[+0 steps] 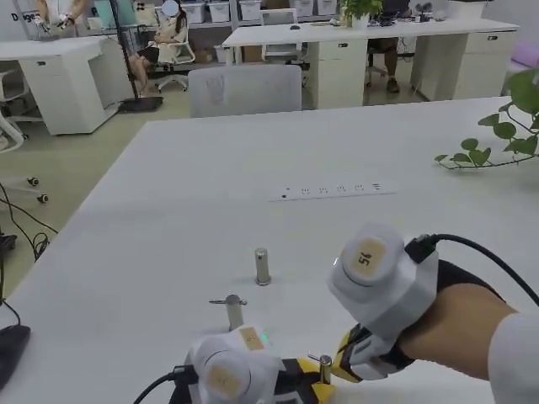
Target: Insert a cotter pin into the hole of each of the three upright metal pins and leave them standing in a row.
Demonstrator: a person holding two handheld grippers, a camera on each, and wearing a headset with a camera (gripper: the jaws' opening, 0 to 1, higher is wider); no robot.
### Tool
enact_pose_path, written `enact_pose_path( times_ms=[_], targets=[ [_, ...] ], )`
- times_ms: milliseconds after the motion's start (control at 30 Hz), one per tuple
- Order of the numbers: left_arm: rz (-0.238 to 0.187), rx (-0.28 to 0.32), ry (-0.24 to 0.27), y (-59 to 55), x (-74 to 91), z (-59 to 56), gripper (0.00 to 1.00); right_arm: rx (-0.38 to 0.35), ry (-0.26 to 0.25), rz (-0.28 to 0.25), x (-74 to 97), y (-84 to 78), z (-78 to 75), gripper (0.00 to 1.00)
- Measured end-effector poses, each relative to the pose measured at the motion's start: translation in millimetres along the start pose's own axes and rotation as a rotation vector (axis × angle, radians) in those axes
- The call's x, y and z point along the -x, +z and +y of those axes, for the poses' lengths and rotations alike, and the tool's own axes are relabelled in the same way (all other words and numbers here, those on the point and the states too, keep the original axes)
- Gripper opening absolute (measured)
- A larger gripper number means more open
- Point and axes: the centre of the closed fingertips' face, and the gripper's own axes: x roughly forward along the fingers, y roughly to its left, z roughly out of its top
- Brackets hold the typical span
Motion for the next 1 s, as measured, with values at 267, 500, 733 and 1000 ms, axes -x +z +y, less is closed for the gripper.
enact_pose_path(
  times_ms=[267, 500, 733, 1000],
  targets=[
    [-0.002, 0.002, 0.0, 0.1, -0.1, -0.2, 0.06, 0.023, 0.012, -0.002, -0.3, -0.9, 2.1, 0.07],
    [-0.002, 0.004, -0.001, 0.3, 0.0, -0.1, 0.06, 0.021, 0.007, -0.004, 2.0, -4.7, 3.3, 0.1],
    [-0.002, 0.002, -0.001, 0.6, -0.2, -0.4, 0.06, 0.008, -0.004, -0.01, 4.4, -8.0, 2.3, 0.09],
    [0.0, 0.001, 0.001, 0.8, -0.1, -0.2, 0.06, 0.015, -0.013, -0.015, 4.9, -4.9, 0.1, 0.03]
  ],
)
